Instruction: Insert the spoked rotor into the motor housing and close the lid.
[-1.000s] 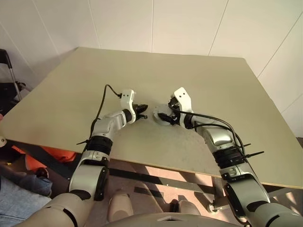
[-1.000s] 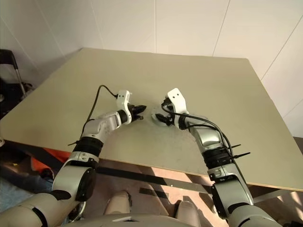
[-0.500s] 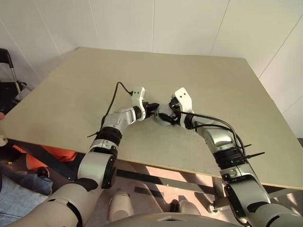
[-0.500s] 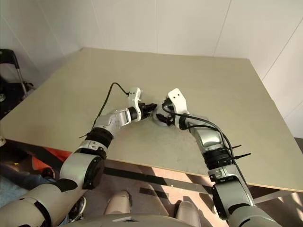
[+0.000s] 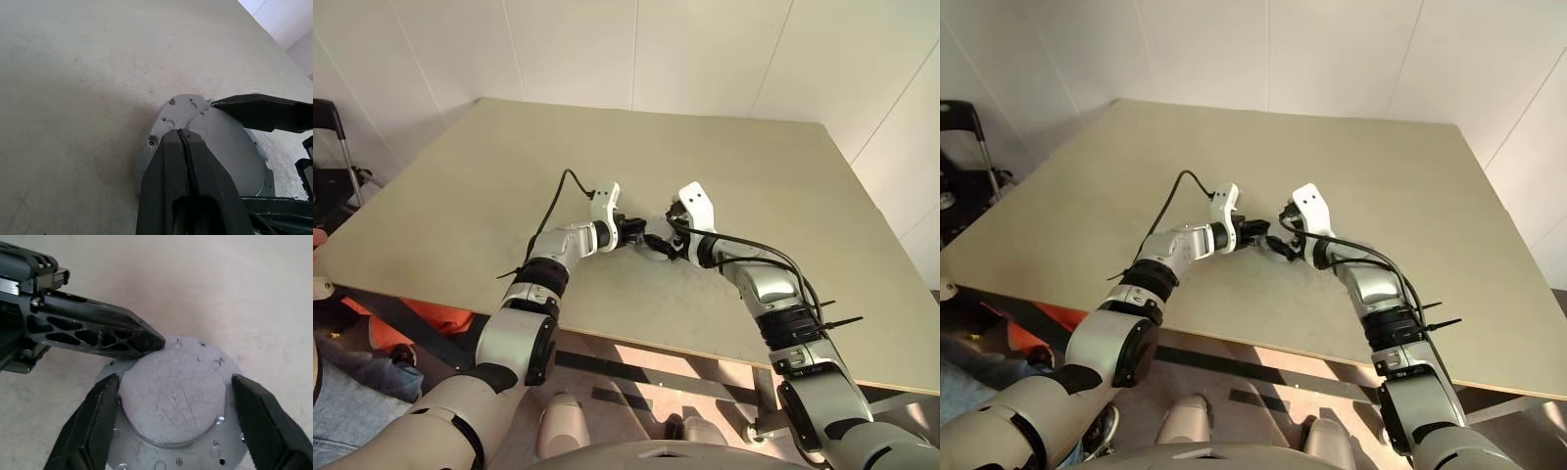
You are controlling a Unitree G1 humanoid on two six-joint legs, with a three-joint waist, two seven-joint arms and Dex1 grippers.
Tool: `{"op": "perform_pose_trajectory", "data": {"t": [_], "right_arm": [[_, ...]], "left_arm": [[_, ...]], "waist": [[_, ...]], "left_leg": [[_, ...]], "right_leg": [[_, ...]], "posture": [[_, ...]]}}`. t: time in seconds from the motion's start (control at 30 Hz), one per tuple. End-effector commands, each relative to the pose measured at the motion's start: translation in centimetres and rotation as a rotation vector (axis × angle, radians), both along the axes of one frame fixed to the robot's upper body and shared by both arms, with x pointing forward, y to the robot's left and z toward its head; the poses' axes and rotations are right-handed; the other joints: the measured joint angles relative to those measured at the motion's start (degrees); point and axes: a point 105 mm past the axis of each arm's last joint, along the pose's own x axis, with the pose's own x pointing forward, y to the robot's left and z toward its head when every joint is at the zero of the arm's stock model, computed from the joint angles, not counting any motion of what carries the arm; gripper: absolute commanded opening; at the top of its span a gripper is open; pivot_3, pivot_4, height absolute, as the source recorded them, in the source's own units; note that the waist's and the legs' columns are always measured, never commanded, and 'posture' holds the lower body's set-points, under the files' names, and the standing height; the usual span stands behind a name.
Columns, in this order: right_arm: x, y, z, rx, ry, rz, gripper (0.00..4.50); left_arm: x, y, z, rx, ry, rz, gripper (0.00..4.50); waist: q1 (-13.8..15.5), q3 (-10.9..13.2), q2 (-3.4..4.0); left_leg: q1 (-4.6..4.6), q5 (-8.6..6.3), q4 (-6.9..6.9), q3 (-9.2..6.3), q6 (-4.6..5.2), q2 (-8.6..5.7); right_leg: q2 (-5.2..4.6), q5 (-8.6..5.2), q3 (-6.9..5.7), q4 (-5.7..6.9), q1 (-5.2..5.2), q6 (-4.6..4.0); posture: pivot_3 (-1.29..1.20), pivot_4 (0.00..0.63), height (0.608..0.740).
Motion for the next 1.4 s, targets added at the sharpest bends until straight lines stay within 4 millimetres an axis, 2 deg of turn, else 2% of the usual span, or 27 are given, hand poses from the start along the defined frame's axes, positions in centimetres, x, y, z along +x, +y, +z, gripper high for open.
{"op": "perform_pose_trajectory", "data": {"t": [0.03, 0.2, 0.3, 0.4, 0.6, 0.87, 1.0, 1.2, 1.4], "right_arm": [[-0.1, -1.3, 0.3, -0.005, -0.003, -0.039, 4.47], [-0.9, -1.3, 4.1, 0.101, -0.043, 0.005, 4.47], [-1.6, -1.8, 7.1, 0.183, -0.075, 0.030, 4.47], [-1.9, -2.7, 8.3, 0.249, -0.060, 0.015, 4.47], [-1.5, -5.5, 5.9, 0.316, 0.100, -0.136, 4.47], [-2.9, -7.6, 3.0, 0.606, 0.414, -0.247, 4.47], [-3.6, -6.6, 2.7, 0.705, 0.514, -0.228, 4.47], [-3.5, -4.0, 0.5, 0.832, 0.642, -0.264, 4.47], [-2.9, -1.8, 0.6, 0.922, 0.668, -0.253, 4.47]], "left_arm": [[-0.6, -0.3, -1.2, 0.035, 0.045, -0.023, 0.00], [-0.7, -0.5, -1.0, 0.018, 0.044, -0.030, 0.00], [-0.9, -0.9, -0.9, 0.001, 0.045, -0.050, 0.00], [-1.1, -1.3, -0.7, -0.015, 0.045, -0.071, 0.00], [-1.3, -1.7, -0.3, -0.038, 0.037, -0.099, 0.00], [-1.5, -1.8, -0.3, -0.039, 0.032, -0.112, 0.00], [-1.5, -1.6, -0.4, -0.035, 0.030, -0.111, 0.00], [-1.3, -1.4, -0.3, -0.029, 0.023, -0.106, 0.00], [-1.2, -0.9, -0.4, -0.015, 0.020, -0.094, 0.00]], "waist": [[0.0, 0.0, 0.00], [0.1, 0.0, 0.00], [0.1, 0.0, 0.02], [0.2, 0.0, 0.02], [0.2, 0.0, 0.03], [0.4, 0.0, 0.05], [0.3, 0.0, 0.10], [0.3, 0.0, 0.14], [0.1, 0.0, 0.15]], "left_leg": [[-0.01, 0.00, 0.00, 0.00, 0.00, -0.01], [-0.11, 0.00, -0.07, 0.00, 0.00, 0.01], [-0.19, -0.01, -0.08, 0.00, 0.03, 0.01], [-0.18, 0.00, -0.16, 0.01, 0.02, 0.04], [-0.20, -0.02, -0.21, 0.03, 0.04, 0.01], [-0.23, -0.01, -0.26, 0.04, 0.03, -0.01], [-0.21, 0.00, -0.28, 0.05, 0.01, -0.01], [-0.18, 0.03, -0.32, 0.06, -0.05, -0.02], [0.03, 0.18, -0.64, 0.09, -0.29, -0.01]], "right_leg": [[-0.02, 0.01, 0.00, 0.00, 0.02, -0.01], [-0.01, 0.21, -0.03, 0.02, 0.00, -0.33], [0.00, 0.15, -0.03, 0.01, -0.10, -0.24], [0.03, 0.06, -0.05, 0.00, -0.12, -0.12], [0.01, 0.02, -0.04, -0.05, -0.12, -0.11], [-0.01, -0.01, -0.05, -0.07, -0.13, -0.11], [-0.01, -0.01, -0.06, -0.06, -0.15, -0.11], [-0.06, -0.01, -0.07, -0.03, -0.15, -0.12], [-0.04, -0.02, -0.07, -0.02, -0.14, -0.12]], "posture": [[0.00, 0.000, 0.740], [0.00, 0.000, 0.740], [0.00, 0.000, 0.740], [0.00, 0.000, 0.740], [0.00, 0.000, 0.740], [0.00, 0.000, 0.740], [0.00, 0.000, 0.740], [0.00, 0.000, 0.740], [0.00, 0.000, 0.740]]}}
